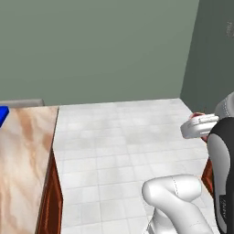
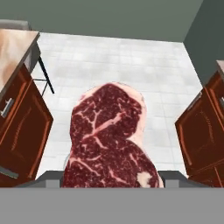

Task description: Gather the sweet potatos from the fridge and place them on a tray on the dining counter. Then gather the steaks from the fridge and place them on the other tray.

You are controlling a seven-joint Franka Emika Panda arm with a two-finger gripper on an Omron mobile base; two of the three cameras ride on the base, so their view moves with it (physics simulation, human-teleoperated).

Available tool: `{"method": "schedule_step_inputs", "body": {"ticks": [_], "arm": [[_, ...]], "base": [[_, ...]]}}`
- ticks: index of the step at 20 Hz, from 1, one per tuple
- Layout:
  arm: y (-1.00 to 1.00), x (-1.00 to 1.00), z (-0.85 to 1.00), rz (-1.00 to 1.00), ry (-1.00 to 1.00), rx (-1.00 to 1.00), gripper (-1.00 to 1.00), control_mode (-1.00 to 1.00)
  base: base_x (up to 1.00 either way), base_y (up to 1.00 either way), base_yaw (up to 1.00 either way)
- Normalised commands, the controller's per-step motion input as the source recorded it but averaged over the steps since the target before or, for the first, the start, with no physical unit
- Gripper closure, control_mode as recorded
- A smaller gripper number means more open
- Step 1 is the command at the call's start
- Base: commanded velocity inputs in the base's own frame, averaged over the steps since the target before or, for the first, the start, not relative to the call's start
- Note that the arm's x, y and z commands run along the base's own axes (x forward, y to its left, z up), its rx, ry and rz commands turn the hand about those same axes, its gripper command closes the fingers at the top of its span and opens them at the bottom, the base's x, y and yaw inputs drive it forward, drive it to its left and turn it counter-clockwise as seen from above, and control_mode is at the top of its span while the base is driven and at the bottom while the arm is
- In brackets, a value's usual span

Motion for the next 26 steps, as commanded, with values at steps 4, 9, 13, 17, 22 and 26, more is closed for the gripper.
{"method": "schedule_step_inputs", "body": {"ticks": [4, 9, 13, 17, 22, 26], "arm": [[0.00, 0.00, 0.00, 0.00, 0.00, 0.00, 1.00, 1.00], [0.00, 0.00, 0.00, 0.00, 0.00, 0.00, 1.00, 1.00], [0.00, 0.00, 0.00, 0.00, 0.00, 0.00, 1.00, 1.00], [0.00, 0.00, 0.00, 0.00, 0.00, 0.00, 1.00, 1.00], [0.00, 0.00, 0.00, 0.00, 0.00, 0.00, 1.00, 1.00], [0.00, 0.00, 0.00, 0.00, 0.00, 0.00, 1.00, 1.00]], "base": [[1.00, 0.00, 0.09], [1.00, -0.03, 0.11], [1.00, -0.12, 0.14], [1.00, -0.16, 0.17], [1.00, -0.28, 0.28], [1.00, -0.39, 0.35]]}}
